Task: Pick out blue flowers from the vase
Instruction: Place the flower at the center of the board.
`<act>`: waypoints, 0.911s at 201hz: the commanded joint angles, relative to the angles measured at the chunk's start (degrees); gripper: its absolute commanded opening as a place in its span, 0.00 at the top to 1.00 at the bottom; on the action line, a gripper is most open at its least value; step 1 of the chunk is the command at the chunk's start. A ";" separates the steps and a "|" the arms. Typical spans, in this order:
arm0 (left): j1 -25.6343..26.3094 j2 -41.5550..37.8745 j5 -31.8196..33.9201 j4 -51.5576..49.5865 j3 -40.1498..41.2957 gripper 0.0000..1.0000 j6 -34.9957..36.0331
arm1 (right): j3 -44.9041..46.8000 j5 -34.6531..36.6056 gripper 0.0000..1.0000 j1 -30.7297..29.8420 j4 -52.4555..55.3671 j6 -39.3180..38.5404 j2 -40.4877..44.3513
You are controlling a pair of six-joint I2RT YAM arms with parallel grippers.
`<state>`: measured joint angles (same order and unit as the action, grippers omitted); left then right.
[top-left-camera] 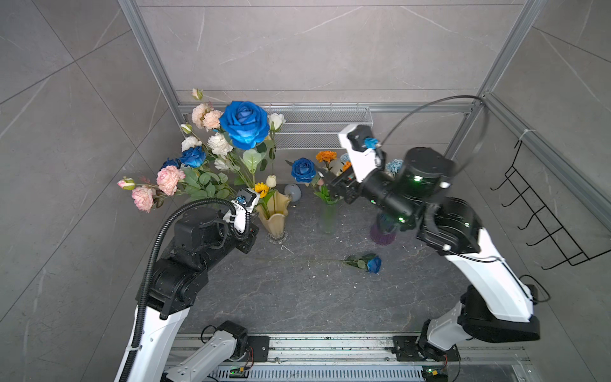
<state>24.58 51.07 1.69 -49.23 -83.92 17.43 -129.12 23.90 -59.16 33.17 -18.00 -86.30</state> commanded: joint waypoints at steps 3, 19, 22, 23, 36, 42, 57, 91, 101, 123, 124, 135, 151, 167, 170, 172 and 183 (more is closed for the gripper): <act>2.14 0.56 5.44 -0.79 1.50 1.00 5.06 | 4.45 14.08 0.11 0.18 -2.35 -3.36 9.20; 6.32 2.22 9.57 -1.55 3.06 1.00 6.59 | 8.01 18.48 0.10 0.20 -4.09 -4.75 13.20; 7.48 2.57 10.80 -1.64 3.41 1.00 6.85 | 8.19 18.99 0.10 0.18 -3.97 -4.83 13.52; 7.84 2.69 11.23 -1.65 3.54 1.00 6.93 | 8.19 19.26 0.10 0.18 -3.89 -4.84 13.66; 14.16 4.10 17.27 -1.37 5.22 1.00 8.29 | 7.93 21.15 0.10 0.17 -3.14 -5.15 14.14; 17.39 4.49 20.43 -0.74 6.01 1.00 8.81 | 7.63 21.77 0.10 0.16 -2.95 -5.39 14.00; 24.37 5.35 27.63 1.08 8.34 1.00 10.30 | 6.82 22.99 0.09 0.17 -2.52 -5.68 13.41; 33.03 6.93 33.49 4.50 13.52 1.00 9.73 | 5.85 23.67 0.09 0.24 -1.15 -4.56 12.64; 33.42 8.05 34.17 4.33 14.95 1.00 9.16 | 4.88 23.11 0.09 0.27 0.91 -3.34 12.10; 33.36 10.67 35.54 4.28 18.26 1.00 7.57 | 3.49 22.69 0.09 0.32 5.41 -1.28 10.60; 33.35 10.74 35.69 4.30 18.48 1.00 7.51 | 3.51 22.69 0.09 0.30 5.54 -1.22 10.57; 33.35 11.88 36.40 5.23 20.65 1.00 6.85 | 3.29 21.92 0.09 0.36 7.31 -0.37 9.94; 33.35 14.04 37.77 7.09 23.84 1.00 6.49 | 3.01 20.81 0.08 0.36 8.78 0.45 8.89; 33.31 16.42 38.40 9.63 26.44 1.00 6.45 | 2.14 19.79 0.08 0.68 9.82 0.96 7.59; 33.33 16.72 38.46 10.09 26.89 1.00 6.51 | 1.93 19.59 0.08 0.70 9.99 1.02 7.43; 33.25 16.96 38.47 10.53 27.08 1.00 6.55 | 1.70 19.38 0.08 0.73 10.23 1.14 7.28; 32.89 18.40 38.12 12.56 28.38 1.00 6.69 | 0.90 18.22 0.08 1.12 11.09 1.64 6.39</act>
<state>57.76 67.40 37.50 -42.70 -57.32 25.04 -125.62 44.40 -58.78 41.34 -18.85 -78.56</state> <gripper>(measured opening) 0.056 0.917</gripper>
